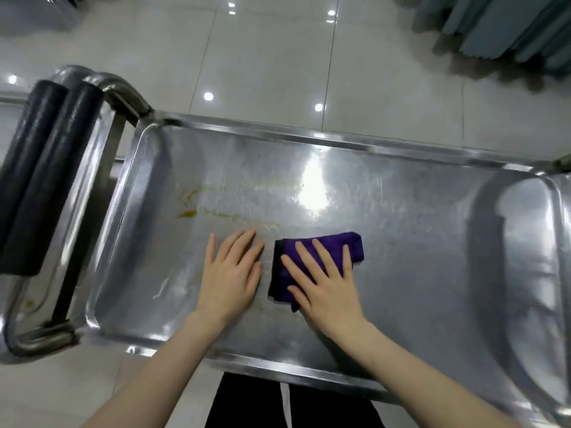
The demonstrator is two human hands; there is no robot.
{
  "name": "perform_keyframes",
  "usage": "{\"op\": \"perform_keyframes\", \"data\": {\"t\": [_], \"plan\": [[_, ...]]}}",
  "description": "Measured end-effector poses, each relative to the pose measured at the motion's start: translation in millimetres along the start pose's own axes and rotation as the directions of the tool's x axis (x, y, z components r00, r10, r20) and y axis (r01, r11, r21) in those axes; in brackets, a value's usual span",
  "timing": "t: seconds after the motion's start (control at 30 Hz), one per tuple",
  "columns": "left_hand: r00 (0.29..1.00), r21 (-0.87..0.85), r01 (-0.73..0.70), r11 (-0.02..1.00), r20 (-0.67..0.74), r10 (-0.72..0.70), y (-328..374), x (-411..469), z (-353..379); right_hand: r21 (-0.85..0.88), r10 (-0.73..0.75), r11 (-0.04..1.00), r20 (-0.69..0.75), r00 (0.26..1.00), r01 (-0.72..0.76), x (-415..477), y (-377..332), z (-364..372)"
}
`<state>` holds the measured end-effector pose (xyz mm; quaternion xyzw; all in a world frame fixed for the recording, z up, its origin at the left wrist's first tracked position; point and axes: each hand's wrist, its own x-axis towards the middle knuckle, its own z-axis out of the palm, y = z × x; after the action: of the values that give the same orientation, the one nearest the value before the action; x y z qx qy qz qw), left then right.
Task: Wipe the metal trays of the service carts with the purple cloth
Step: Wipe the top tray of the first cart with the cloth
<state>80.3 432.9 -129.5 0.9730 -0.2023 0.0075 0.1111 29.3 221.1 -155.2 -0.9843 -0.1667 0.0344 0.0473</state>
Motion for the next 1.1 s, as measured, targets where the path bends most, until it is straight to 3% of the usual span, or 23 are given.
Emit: {"op": "perform_keyframes", "data": {"t": [0.1, 0.27, 0.37, 0.63, 0.73, 0.83, 0.97, 1.1], "plan": [[1.000, 0.017, 0.002, 1.000, -0.016, -0.002, -16, -1, -6, -0.027, -0.046, 0.999, 0.022, 0.999, 0.047, 39, 24, -10], [0.999, 0.048, 0.024, 0.999, -0.030, -0.023, -47, 3, -6, 0.066, 0.351, 0.934, 0.015, 0.936, -0.352, 160, 63, -26], [1.000, 0.029, -0.027, 0.999, -0.014, 0.027, -59, 4, -4, 0.088, 0.455, 0.887, -0.012, 0.890, -0.453, 185, 55, -23], [0.995, -0.030, -0.100, 0.995, 0.008, 0.100, -72, 4, -16, 0.047, 0.174, 0.984, -0.066, 0.983, -0.171, 29, -72, 5], [0.996, -0.030, -0.087, 0.996, 0.020, 0.088, -80, 2, -19, 0.046, 0.138, 0.989, -0.031, 0.990, -0.137, 28, -81, 9], [0.998, -0.015, -0.058, 0.998, 0.031, 0.058, -88, -1, -21, 0.042, 0.240, 0.970, -0.035, 0.970, -0.238, 82, -57, -2], [0.997, -0.034, -0.068, 0.997, 0.042, 0.069, -94, 1, -21, 0.101, 0.473, 0.878, -0.034, 0.881, -0.467, 179, -16, -17], [0.999, -0.123, -0.038, 0.992, 0.017, 0.040, -98, 2, -22, 0.126, 0.537, 0.839, -0.037, 0.843, -0.529, 204, -24, -14]]}}
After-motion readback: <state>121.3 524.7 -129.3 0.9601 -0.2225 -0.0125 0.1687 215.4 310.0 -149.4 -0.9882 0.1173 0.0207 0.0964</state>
